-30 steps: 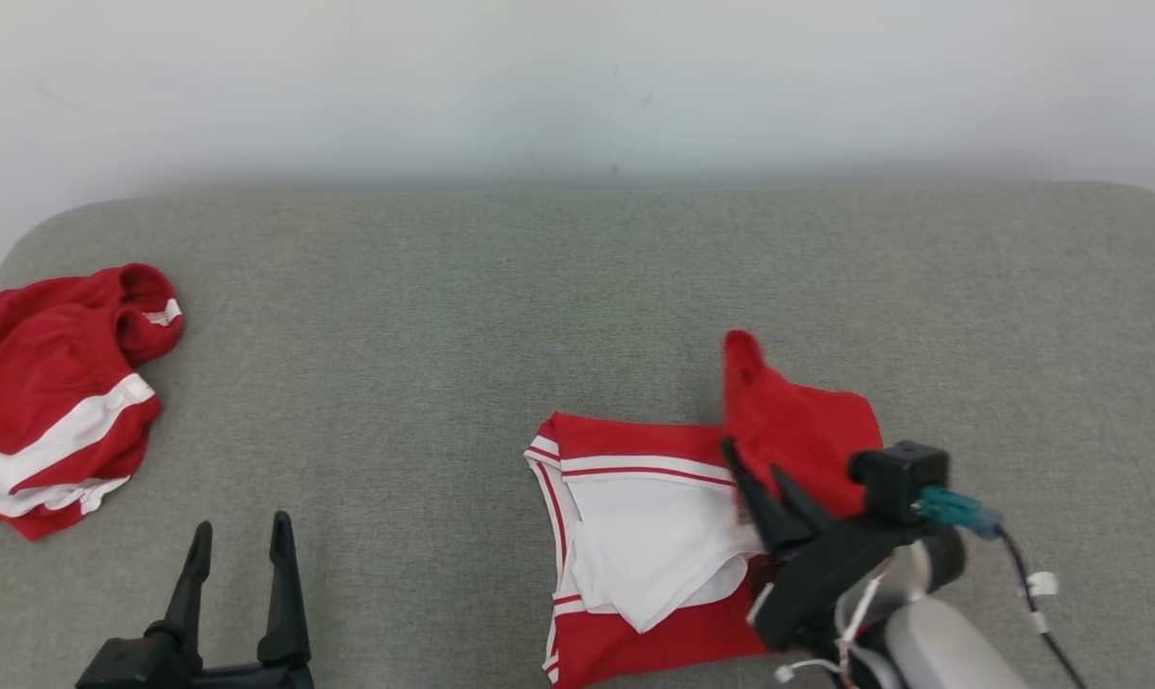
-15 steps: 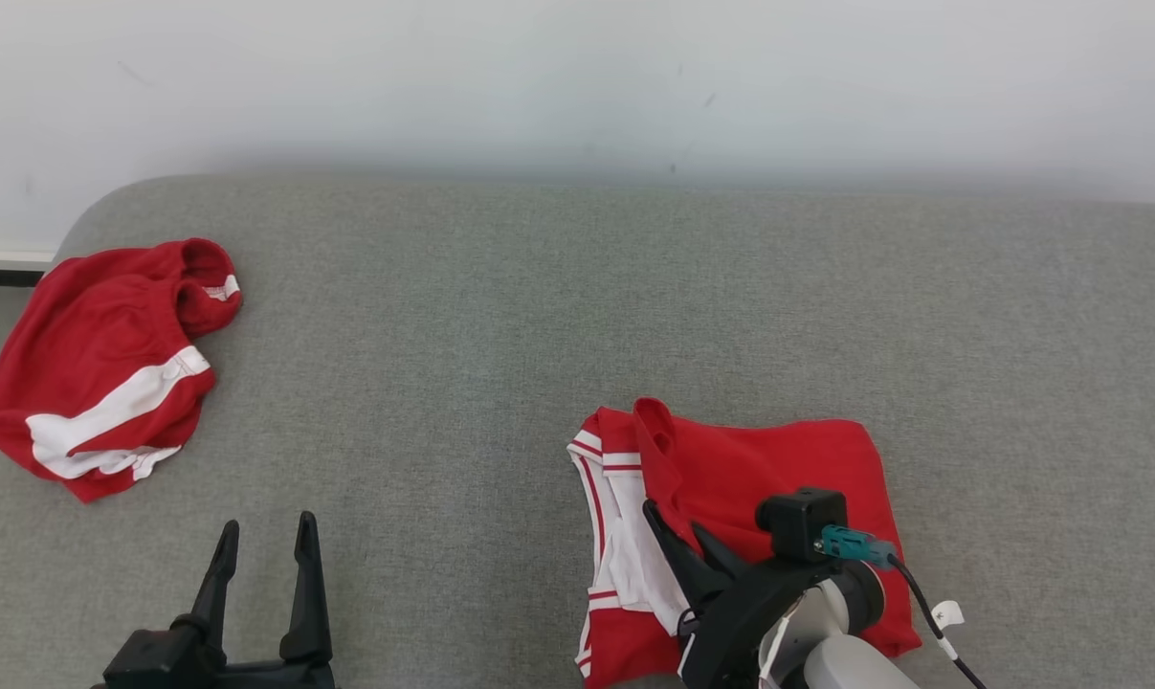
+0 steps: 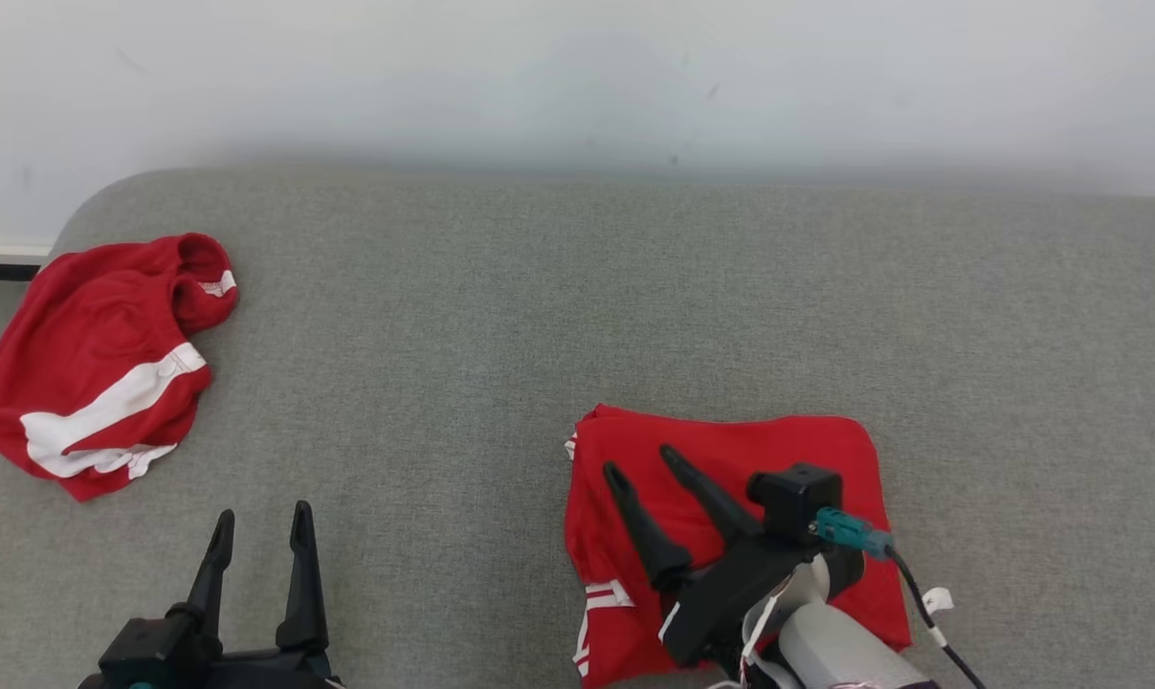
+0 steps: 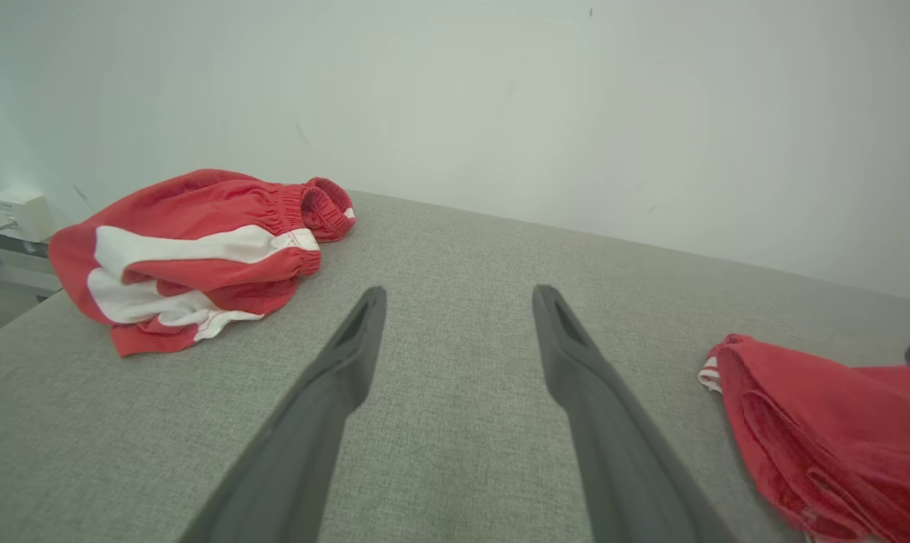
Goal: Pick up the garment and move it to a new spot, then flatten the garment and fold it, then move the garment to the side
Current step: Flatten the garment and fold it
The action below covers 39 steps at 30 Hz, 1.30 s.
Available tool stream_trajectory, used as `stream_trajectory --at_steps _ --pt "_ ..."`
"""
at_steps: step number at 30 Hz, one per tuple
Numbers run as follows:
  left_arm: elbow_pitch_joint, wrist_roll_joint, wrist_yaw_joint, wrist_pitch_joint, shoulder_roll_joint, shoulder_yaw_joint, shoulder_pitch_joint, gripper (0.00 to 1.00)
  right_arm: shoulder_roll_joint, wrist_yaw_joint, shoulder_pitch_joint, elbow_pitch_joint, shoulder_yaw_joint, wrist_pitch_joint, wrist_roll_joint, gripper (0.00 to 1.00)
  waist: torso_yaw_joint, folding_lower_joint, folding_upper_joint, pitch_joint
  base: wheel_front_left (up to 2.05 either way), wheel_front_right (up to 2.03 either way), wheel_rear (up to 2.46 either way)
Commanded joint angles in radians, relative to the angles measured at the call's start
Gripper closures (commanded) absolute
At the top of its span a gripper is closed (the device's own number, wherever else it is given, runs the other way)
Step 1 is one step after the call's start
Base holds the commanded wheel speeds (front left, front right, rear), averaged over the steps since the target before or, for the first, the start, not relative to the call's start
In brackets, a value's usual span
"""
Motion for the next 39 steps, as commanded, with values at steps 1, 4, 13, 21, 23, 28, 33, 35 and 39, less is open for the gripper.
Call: stream_trajectory --at_steps 1,4,13,21,23,28,33,35,39 --pt "-0.002 -0.002 0.002 -0.003 -0.001 0.005 0.006 0.00 -0.010 -0.002 -0.016 -0.001 -0.014 -0.026 -0.018 0.00 -0.009 -0.0001 0.0000 -0.006 0.00 0.00 0.00" --pt "-0.007 -0.001 0.004 -0.003 -0.001 0.011 0.016 0.00 -0.043 -0.002 -0.018 -0.026 -0.051 -0.052 -0.034 0.00 -0.020 -0.0001 0.0000 -0.011 0.00 0.00 0.00" --pt "-0.021 0.009 0.005 -0.003 -0.001 0.030 0.034 0.00 -0.137 -0.002 0.075 -0.179 -0.250 -0.071 -0.099 0.00 -0.053 -0.0001 0.0000 -0.020 0.00 0.00 0.00" --pt "-0.036 0.014 0.011 -0.003 -0.001 0.023 0.037 0.00 -0.148 -0.002 0.197 -0.301 -0.402 -0.071 -0.172 0.00 -0.068 -0.0001 0.0000 -0.023 0.00 0.00 0.00" --pt "-0.038 0.016 0.011 -0.003 -0.001 0.024 0.038 0.00 -0.140 -0.002 0.229 -0.330 -0.433 -0.071 -0.190 0.00 -0.071 -0.0001 0.0000 -0.022 0.00 0.00 0.00" --pt "-0.042 0.022 0.010 -0.003 -0.001 0.032 0.038 0.00 -0.119 -0.002 0.293 -0.403 -0.479 -0.072 -0.243 0.00 -0.081 -0.0001 0.0000 -0.020 0.00 0.00 0.00" --pt "-0.046 0.028 0.010 -0.003 -0.001 0.031 0.040 0.00 -0.093 -0.002 0.346 -0.445 -0.507 -0.070 -0.278 0.00 -0.088 -0.0001 0.0000 -0.024 0.00 0.00 0.00" --pt "-0.048 0.031 0.010 -0.003 -0.001 0.016 0.050 0.00 -0.084 -0.002 0.363 -0.451 -0.518 -0.070 -0.290 0.00 -0.090 -0.0001 0.0000 -0.027 0.00 0.00 0.00" --pt "-0.033 0.037 0.000 -0.003 -0.001 -0.054 0.064 0.00 -0.075 -0.002 0.386 -0.457 -0.530 -0.070 -0.300 0.00 -0.099 -0.0001 0.0000 -0.031 0.00 0.00 0.00"
